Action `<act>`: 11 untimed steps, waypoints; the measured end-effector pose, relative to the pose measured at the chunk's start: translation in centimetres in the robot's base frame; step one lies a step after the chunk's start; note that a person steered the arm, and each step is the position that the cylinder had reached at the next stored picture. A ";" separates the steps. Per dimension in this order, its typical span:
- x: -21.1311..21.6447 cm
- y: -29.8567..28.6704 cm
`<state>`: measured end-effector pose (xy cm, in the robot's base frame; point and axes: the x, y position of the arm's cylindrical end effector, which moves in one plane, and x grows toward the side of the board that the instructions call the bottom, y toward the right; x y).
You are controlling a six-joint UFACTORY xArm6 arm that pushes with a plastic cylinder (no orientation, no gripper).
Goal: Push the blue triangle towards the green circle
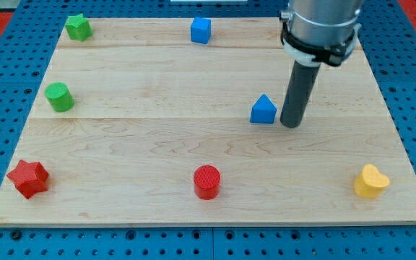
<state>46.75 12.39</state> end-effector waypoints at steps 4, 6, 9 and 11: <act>-2.5 0.1; -3.6 -9.5; -6.2 -19.1; -9.9 -23.6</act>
